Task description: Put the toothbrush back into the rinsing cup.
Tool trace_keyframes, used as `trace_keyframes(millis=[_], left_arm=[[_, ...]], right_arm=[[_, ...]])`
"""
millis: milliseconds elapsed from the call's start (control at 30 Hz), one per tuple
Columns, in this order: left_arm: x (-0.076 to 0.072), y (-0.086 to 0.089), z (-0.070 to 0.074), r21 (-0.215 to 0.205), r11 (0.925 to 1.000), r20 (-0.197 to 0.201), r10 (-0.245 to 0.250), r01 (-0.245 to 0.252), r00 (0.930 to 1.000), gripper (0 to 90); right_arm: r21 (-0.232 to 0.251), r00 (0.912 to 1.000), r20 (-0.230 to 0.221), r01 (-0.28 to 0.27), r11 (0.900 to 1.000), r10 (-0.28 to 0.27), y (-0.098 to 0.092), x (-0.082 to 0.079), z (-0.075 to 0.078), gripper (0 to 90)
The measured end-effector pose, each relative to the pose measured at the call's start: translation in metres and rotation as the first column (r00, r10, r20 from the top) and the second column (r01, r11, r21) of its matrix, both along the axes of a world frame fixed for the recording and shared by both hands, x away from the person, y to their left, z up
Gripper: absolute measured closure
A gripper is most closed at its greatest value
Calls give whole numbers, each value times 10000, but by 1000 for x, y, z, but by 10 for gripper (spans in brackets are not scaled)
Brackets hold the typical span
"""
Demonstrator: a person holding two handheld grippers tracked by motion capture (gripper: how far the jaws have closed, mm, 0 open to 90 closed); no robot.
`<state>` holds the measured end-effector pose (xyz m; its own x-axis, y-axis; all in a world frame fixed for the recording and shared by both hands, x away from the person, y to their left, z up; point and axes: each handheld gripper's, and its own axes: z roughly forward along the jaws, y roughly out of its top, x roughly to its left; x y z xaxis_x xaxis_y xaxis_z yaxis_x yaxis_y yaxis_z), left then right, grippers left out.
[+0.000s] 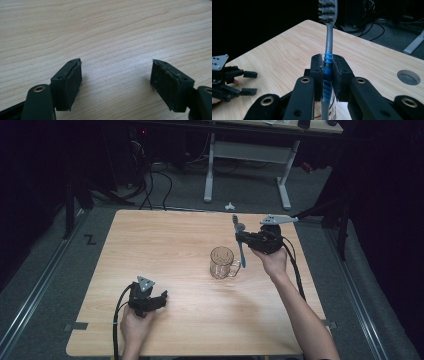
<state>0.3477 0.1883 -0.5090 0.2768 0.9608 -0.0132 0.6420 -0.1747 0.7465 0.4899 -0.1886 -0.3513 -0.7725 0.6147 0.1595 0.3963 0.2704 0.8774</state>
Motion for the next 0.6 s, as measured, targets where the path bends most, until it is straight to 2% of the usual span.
trace_keyframes(millis=[600], left_arm=[[0, 0, 0, -17, 10000, 4, 0, 0, 10000, 258]], right_arm=[[194, 9994, 55, 332, 9993, -334, 13, 13, -5, 800]])
